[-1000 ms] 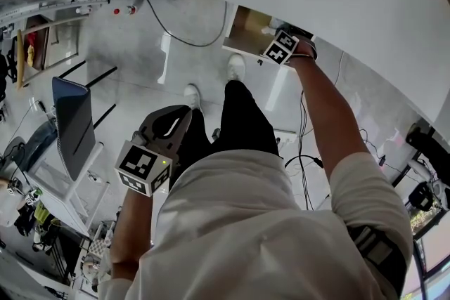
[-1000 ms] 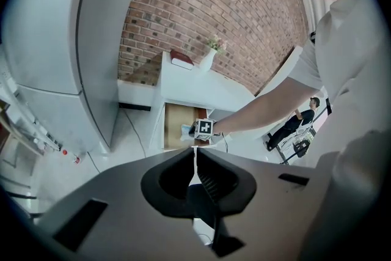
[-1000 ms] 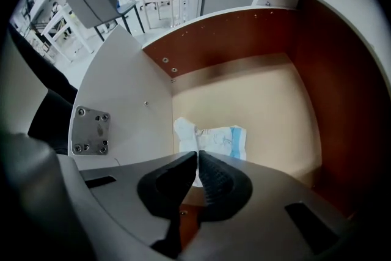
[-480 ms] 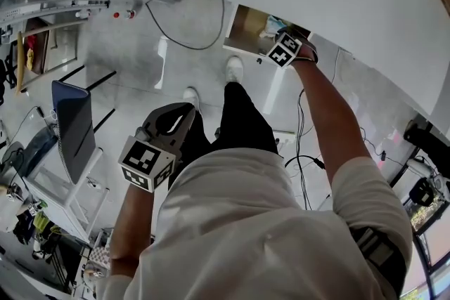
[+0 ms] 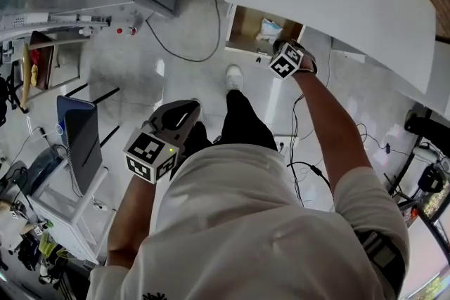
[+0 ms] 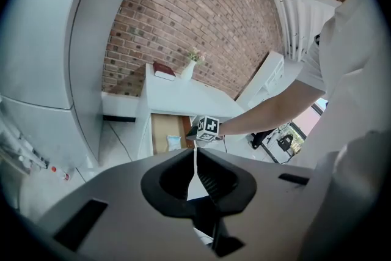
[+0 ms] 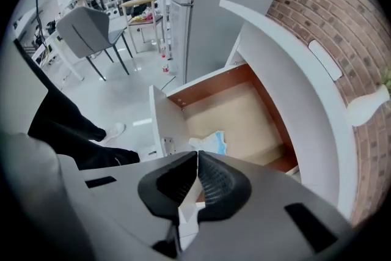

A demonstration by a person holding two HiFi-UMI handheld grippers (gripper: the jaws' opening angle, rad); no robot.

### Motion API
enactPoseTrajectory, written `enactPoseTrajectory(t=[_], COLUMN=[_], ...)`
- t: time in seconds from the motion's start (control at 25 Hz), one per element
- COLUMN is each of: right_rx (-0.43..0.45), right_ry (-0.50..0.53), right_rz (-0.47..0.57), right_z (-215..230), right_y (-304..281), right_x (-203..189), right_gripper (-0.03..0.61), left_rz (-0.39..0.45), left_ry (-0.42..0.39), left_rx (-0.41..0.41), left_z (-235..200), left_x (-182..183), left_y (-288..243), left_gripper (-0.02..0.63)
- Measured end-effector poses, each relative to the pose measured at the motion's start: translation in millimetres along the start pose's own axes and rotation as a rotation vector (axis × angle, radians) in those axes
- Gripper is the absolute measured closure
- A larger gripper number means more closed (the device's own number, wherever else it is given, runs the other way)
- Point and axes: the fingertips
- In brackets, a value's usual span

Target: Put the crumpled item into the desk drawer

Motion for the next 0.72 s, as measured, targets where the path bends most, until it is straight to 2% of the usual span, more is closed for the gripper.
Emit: enactPoseTrajectory(t=[0.72], right_rx=[-0.068], right_ry=[-0.249], right_rz=[0.164], right_z=[-124.3], right_y=[137.1], right_x=[57.6], right_gripper=[0.549], left_rz=[0.056], left_ry=[-0.141], left_rx=[-0.130], left_z=[20.2], left_x=[-21.3], left_y=[94.2], left_gripper=[0.581])
Point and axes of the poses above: the fingertips, and each gripper's own axes: y backward along the fingers, z to its right, x out of its top, and after that the axes turned 9 degrees about z, right-handed
